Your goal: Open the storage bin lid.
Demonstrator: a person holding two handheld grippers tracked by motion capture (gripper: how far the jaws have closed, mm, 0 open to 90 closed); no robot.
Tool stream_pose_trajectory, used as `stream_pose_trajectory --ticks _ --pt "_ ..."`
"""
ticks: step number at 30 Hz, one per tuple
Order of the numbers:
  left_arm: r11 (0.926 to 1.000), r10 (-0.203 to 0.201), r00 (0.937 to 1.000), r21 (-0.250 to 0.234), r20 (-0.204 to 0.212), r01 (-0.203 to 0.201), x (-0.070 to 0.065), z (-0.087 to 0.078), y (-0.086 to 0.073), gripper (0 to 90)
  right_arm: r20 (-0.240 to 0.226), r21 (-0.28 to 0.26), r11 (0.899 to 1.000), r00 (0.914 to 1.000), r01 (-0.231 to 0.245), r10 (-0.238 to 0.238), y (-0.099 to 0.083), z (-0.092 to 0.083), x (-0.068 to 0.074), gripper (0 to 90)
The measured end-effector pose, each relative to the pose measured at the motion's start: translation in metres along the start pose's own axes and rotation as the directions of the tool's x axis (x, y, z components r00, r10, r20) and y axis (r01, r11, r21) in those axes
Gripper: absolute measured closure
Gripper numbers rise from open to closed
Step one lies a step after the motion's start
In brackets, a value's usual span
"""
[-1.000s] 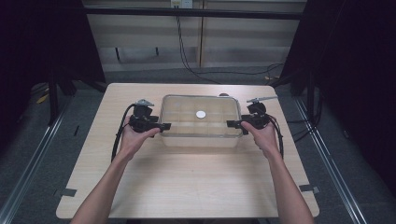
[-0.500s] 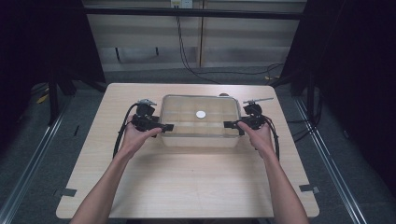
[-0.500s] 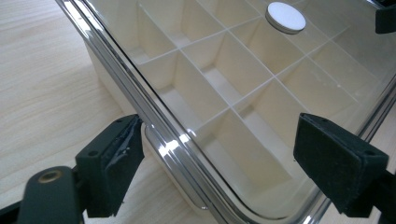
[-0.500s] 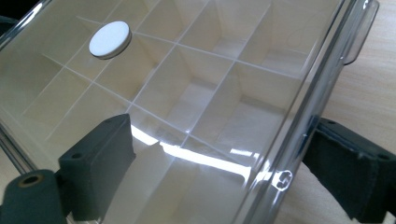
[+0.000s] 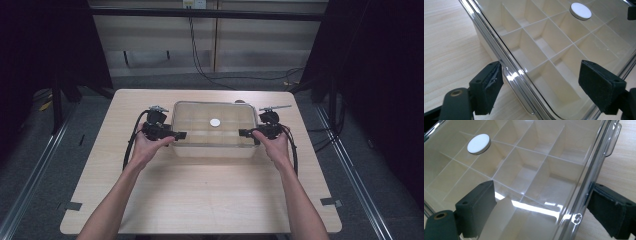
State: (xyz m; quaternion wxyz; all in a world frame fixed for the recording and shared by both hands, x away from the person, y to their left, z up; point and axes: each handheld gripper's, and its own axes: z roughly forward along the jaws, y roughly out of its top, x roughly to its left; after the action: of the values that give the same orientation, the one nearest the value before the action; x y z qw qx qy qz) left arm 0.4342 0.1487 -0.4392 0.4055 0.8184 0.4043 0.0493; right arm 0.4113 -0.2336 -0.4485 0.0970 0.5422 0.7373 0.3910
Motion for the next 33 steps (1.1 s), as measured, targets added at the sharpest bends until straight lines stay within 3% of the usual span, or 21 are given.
stream_pose_trajectory --ticks 5,8,10,14,18,23,29,33 --pt "0.9998 0.003 1.0000 -0.022 -0.005 -0.003 -0.002 -0.001 -0.003 21.1 0.006 -0.016 1.000 1.0000 -0.005 0.005 -0.002 -0.001 0.000 10.6" --pt "0.9992 -0.006 0.9999 -0.039 -0.013 0.005 -0.003 -0.001 -0.005 23.2 0.051 -0.036 0.999 0.9983 0.031 -0.029 -0.001 -0.004 0.003 13.8" --pt "0.9990 0.005 0.9998 -0.045 -0.018 -0.006 -0.004 -0.002 -0.006 25.2 0.053 -0.043 0.998 0.9977 0.045 -0.043 -0.001 -0.006 0.004 14.5" --pt "0.9975 -0.004 0.9998 -0.071 -0.018 0.003 -0.003 -0.004 -0.008 29.5 0.040 -0.055 0.998 0.9986 0.037 -0.035 -0.002 -0.009 0.002 17.9" --pt "0.9965 0.013 0.9996 -0.082 -0.024 -0.015 -0.002 -0.009 -0.009 34.9 0.023 -0.089 0.996 0.9994 0.028 -0.026 -0.004 -0.012 0.000 21.5" --pt "0.9953 0.020 0.9993 -0.094 -0.030 -0.023 -0.004 -0.011 -0.009 36.3 -0.053 -0.139 0.990 0.9985 -0.024 0.017 -0.003 -0.019 -0.004 20.4" --pt "0.9913 0.003 0.9994 -0.132 -0.035 -0.008 -0.001 -0.016 -0.010 43.8 -0.062 -0.162 0.987 0.9981 -0.012 0.002 -0.003 -0.028 -0.003 33.9" --pt "0.9909 0.022 0.9987 -0.132 -0.045 -0.028 -0.003 -0.019 -0.009 45.9 -0.059 -0.178 0.984 0.9982 -0.022 0.012 -0.003 -0.033 -0.004 42.3"
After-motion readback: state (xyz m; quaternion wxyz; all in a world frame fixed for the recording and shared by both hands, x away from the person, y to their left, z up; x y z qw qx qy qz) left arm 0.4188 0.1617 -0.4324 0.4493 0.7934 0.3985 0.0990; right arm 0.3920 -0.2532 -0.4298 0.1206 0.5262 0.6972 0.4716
